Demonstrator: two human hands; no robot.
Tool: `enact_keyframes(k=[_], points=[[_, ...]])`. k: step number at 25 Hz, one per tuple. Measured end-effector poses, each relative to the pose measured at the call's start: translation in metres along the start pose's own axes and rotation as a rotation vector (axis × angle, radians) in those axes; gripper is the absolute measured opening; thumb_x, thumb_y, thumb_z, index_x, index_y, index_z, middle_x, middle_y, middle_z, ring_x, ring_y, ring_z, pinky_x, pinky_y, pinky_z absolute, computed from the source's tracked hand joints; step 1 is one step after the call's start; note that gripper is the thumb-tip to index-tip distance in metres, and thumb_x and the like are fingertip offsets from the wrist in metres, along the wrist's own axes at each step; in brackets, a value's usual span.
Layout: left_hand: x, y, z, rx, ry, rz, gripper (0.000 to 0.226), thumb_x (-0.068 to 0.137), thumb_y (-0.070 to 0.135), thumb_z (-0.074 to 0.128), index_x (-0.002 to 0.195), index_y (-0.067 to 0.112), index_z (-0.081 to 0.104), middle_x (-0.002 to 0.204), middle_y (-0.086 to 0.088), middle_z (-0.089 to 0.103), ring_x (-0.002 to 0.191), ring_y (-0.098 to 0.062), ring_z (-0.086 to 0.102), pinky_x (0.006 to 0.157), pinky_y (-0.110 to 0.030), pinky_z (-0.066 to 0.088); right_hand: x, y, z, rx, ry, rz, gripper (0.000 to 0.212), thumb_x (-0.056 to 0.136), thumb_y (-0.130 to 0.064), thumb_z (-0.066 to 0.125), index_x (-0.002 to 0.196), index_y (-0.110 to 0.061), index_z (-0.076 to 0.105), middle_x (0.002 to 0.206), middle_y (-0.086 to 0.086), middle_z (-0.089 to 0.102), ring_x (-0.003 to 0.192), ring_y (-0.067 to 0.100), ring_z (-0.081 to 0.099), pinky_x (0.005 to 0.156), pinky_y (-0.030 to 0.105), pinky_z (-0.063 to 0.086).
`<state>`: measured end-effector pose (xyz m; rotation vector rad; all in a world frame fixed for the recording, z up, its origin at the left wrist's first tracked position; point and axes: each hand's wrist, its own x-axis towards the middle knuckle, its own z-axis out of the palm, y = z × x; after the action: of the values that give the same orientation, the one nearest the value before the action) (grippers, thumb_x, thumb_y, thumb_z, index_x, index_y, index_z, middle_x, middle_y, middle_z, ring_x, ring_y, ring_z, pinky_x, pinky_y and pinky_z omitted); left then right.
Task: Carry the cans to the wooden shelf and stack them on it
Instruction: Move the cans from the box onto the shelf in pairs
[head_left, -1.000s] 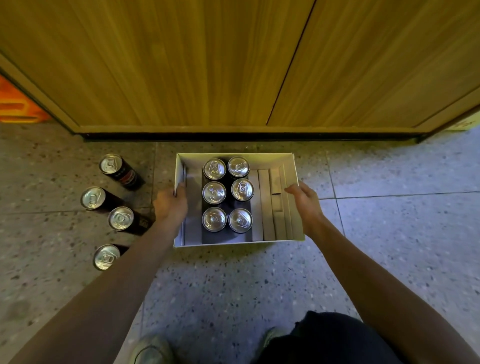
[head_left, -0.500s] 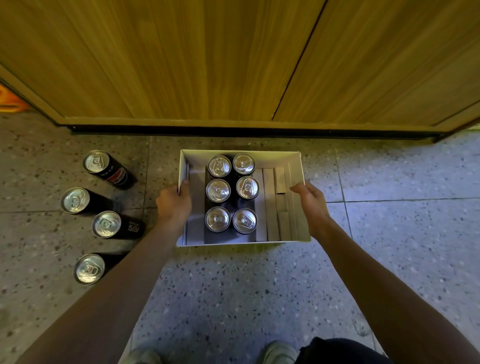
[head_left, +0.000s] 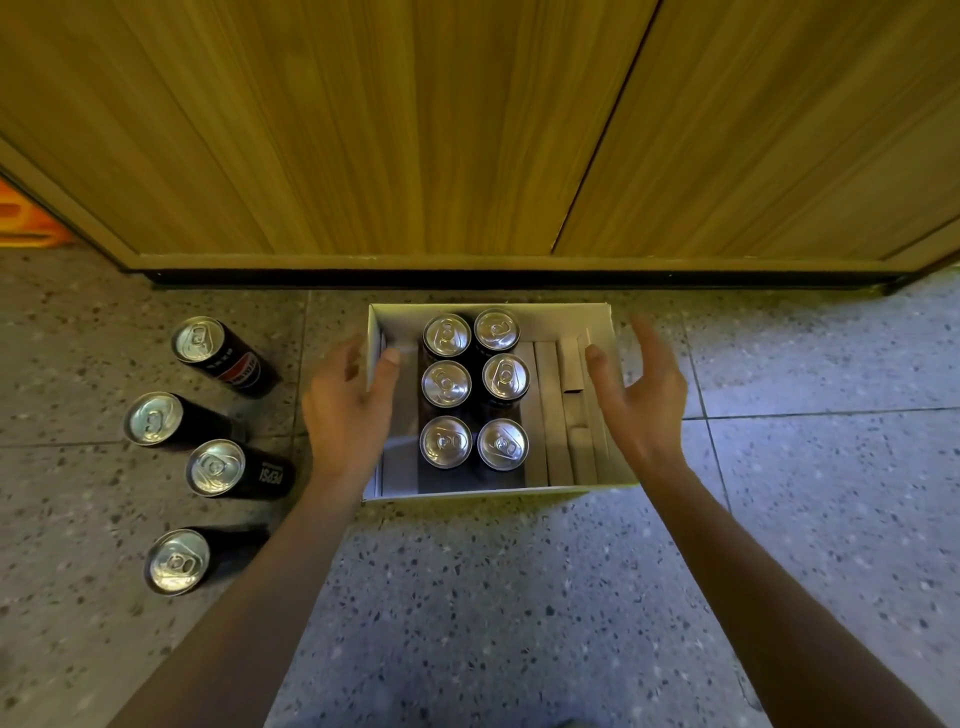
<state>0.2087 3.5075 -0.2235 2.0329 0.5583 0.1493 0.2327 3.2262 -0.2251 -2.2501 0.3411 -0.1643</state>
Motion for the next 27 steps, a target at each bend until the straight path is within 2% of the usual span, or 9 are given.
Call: enact_keyframes(k=[2,5,8,10,12,14,18,24,27], points=[[-0.012,0.014,-0.003,0.017,0.068,0.197,0.042,0.087,0.044,0.069,0.121,0.02,0.063,0.113,0.009,0.064,0.105,-0.008,0.06,0.086,-0.026,0.047,-0.012,-0.021,0.0,-0.026,0.032,-0.21,0.065,0.092,-0.044,0.067,0.146,-0.016,0.046,0.147,0.0,0.051,0.134,0.009,0.046,0.105,0.025,0.039],[-0.023,0.022,0.008,0.09,-0.07,0.293,0.052,0.079,0.045,0.077,0.123,0.022,0.061,0.115,0.01,0.063,0.106,-0.007,0.059,0.088,-0.024,0.048,-0.023,-0.039,0.016,-0.02,-0.19,-0.224,0.074,0.085,-0.057,0.069,0.144,-0.017,0.047,0.14,0.0,0.057,0.127,0.011,0.053,0.101,0.027,0.046],[-0.021,0.018,0.022,0.066,-0.245,0.197,0.048,0.071,0.045,0.083,0.111,0.026,0.063,0.103,0.011,0.069,0.097,-0.006,0.065,0.081,-0.028,0.055,-0.022,-0.034,0.034,-0.051,-0.312,-0.121,0.063,0.079,-0.063,0.069,0.124,-0.02,0.059,0.121,-0.002,0.067,0.111,0.011,0.063,0.093,0.035,0.055],[-0.018,0.013,0.028,0.062,-0.274,0.16,0.046,0.066,0.042,0.085,0.104,0.026,0.064,0.096,0.011,0.071,0.089,-0.006,0.068,0.077,-0.033,0.057,-0.021,-0.031,0.042,-0.043,-0.337,-0.111,0.048,0.078,-0.057,0.074,0.108,-0.021,0.066,0.105,-0.007,0.072,0.098,0.005,0.066,0.085,0.03,0.057],[-0.013,0.012,0.03,0.071,-0.253,0.146,0.043,0.065,0.034,0.087,0.099,0.023,0.064,0.09,0.009,0.07,0.084,-0.005,0.067,0.072,-0.031,0.056,-0.021,-0.031,0.047,-0.028,-0.366,-0.127,0.037,0.077,-0.047,0.08,0.102,-0.022,0.069,0.093,-0.01,0.072,0.086,0.002,0.065,0.077,0.025,0.055],[-0.01,0.014,0.031,0.096,-0.25,0.148,0.038,0.065,0.029,0.087,0.094,0.019,0.065,0.085,0.007,0.07,0.078,-0.005,0.066,0.067,-0.028,0.054,-0.021,-0.032,0.051,-0.048,-0.366,-0.151,0.039,0.074,-0.042,0.084,0.103,-0.02,0.069,0.092,-0.009,0.071,0.084,0.005,0.065,0.075,0.027,0.057],[-0.005,0.013,0.032,0.192,-0.249,0.161,0.034,0.061,0.034,0.076,0.088,0.019,0.061,0.081,0.006,0.068,0.075,-0.011,0.065,0.066,-0.037,0.055,-0.015,-0.03,0.053,-0.077,-0.343,-0.191,0.04,0.072,-0.037,0.085,0.102,-0.017,0.068,0.091,-0.005,0.071,0.081,0.012,0.066,0.074,0.035,0.057],[0.002,0.022,0.03,0.198,-0.229,0.117,0.038,0.064,0.022,0.082,0.095,0.013,0.061,0.083,0.001,0.068,0.076,-0.016,0.062,0.063,-0.026,0.044,-0.011,-0.027,0.055,-0.077,-0.345,-0.172,0.05,0.07,-0.039,0.088,0.107,-0.015,0.064,0.095,-0.004,0.072,0.085,0.012,0.067,0.078,0.033,0.058],[-0.001,0.023,0.025,0.192,-0.246,0.098,0.039,0.063,0.02,0.083,0.095,0.015,0.062,0.082,0.003,0.069,0.078,-0.016,0.065,0.063,-0.027,0.049,-0.013,-0.028,0.053,-0.063,-0.353,-0.163,0.049,0.07,-0.037,0.088,0.107,-0.017,0.064,0.094,-0.006,0.072,0.084,0.01,0.067,0.078,0.035,0.058]])
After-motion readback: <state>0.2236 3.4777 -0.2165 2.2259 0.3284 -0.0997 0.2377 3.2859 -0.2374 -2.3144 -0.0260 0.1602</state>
